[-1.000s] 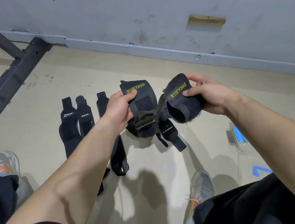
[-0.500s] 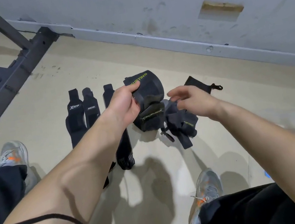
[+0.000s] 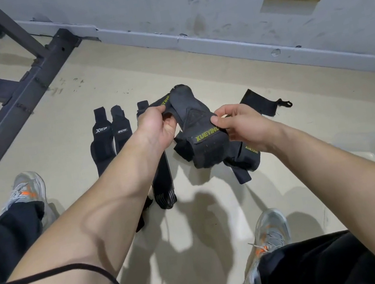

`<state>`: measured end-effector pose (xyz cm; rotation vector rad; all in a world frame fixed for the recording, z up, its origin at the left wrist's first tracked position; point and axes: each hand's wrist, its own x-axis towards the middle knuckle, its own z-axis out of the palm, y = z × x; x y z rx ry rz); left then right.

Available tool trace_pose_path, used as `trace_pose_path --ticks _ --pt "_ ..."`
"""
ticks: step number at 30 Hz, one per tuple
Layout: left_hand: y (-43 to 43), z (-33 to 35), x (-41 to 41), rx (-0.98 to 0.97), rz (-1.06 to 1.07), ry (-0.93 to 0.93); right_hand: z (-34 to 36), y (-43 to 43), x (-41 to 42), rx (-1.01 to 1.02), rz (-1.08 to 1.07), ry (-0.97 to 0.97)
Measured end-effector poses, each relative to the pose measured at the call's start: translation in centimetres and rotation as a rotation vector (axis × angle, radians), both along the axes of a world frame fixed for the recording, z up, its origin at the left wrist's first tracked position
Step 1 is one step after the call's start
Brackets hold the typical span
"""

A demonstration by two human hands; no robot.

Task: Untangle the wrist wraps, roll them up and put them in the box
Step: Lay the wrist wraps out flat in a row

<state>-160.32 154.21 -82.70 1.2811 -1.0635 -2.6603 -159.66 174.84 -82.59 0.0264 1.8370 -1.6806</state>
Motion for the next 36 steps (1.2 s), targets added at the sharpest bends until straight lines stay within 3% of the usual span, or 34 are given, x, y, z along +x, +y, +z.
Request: trace_pose_path --ticks 4,9,14,19,25,32,36 --pt "0.2 -0.1 -0.2 -0.031 0.005 -0.036 0.2 0.1 -0.2 -0.031 -0.07 -0.043" --pt "-0.3 -0.1 -0.4 -0.124 -0.025 -0.053 0.8 0.0 0.2 -0.034 0.013 -0.023" --pt "-0.3 -1.0 -0.7 -0.543 -0.039 -0.084 1.3 -0.5 0.6 -0.071 0.05 -0.035" --pt "-0.2 -1.8 -1.5 -0.689 -0.012 -0.156 1.8 -0.7 0.9 -0.158 0.059 -0.03" --pt "0.6 -2.4 -1.9 -0.969 -0.085 -0.171 2.1 -0.3 1.1 -0.104 0.016 -0.022" --pt "-1.8 -1.8 -2.2 -0.957 -0.006 -0.284 2.3 1.5 1.3 -0.07 0.014 -0.039" --pt "-1.4 -2.2 -1.6 -0.889 -0.267 -0.132 2.3 2.2 1.2 -0.12 -0.07 -0.062"
